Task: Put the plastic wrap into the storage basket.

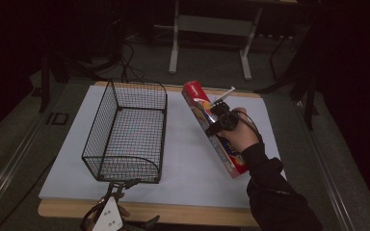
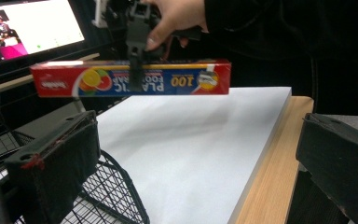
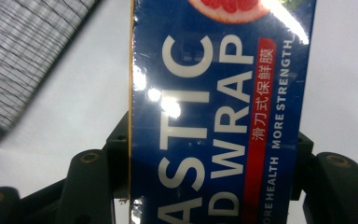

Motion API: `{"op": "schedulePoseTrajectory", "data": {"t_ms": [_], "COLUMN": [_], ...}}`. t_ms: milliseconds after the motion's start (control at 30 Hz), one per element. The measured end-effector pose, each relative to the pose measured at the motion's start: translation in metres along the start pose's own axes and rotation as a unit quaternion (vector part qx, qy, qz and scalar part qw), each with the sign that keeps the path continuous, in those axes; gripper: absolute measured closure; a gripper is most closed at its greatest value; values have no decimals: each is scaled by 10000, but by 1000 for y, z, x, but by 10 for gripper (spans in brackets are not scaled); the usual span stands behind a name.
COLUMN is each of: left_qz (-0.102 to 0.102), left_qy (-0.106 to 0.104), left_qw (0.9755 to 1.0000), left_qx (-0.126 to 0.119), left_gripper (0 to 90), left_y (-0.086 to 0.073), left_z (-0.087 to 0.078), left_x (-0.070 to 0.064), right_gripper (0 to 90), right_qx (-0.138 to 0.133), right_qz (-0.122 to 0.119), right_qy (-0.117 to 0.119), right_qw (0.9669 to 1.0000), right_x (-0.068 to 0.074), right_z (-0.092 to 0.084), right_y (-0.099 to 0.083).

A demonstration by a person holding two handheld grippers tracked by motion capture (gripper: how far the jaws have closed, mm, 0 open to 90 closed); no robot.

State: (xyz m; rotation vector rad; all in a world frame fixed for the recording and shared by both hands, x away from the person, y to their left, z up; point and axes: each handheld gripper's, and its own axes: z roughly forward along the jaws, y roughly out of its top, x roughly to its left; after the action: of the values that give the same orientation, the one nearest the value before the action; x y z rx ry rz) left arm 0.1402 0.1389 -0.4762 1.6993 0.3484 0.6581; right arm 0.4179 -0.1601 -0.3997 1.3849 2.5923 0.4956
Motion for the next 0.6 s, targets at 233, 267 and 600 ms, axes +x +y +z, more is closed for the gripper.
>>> {"op": "schedulePoseTrajectory", "data": {"t_ms": [233,267,600], "left_qz": [-4,-2,5], "left_qy": [-10,-7,-27], "left_qw": [10000,10000,10000], "left_qx": [-1,1,-13], "left_gripper": [2,1,2], "left_y": [0,0,1], "left_z": [0,0,-1], "left_x": [0,0,-1], "right_gripper": [403,403,403], "right_qx": [-190,-216,-446], "right_qz": [-85,-98,-245], "right_qy": [-4,1,-23], "right_qw": [9998,9997,9987], "right_x": [13,15,38], "right_z": [-15,-17,-33], "right_y": [16,19,46]}}
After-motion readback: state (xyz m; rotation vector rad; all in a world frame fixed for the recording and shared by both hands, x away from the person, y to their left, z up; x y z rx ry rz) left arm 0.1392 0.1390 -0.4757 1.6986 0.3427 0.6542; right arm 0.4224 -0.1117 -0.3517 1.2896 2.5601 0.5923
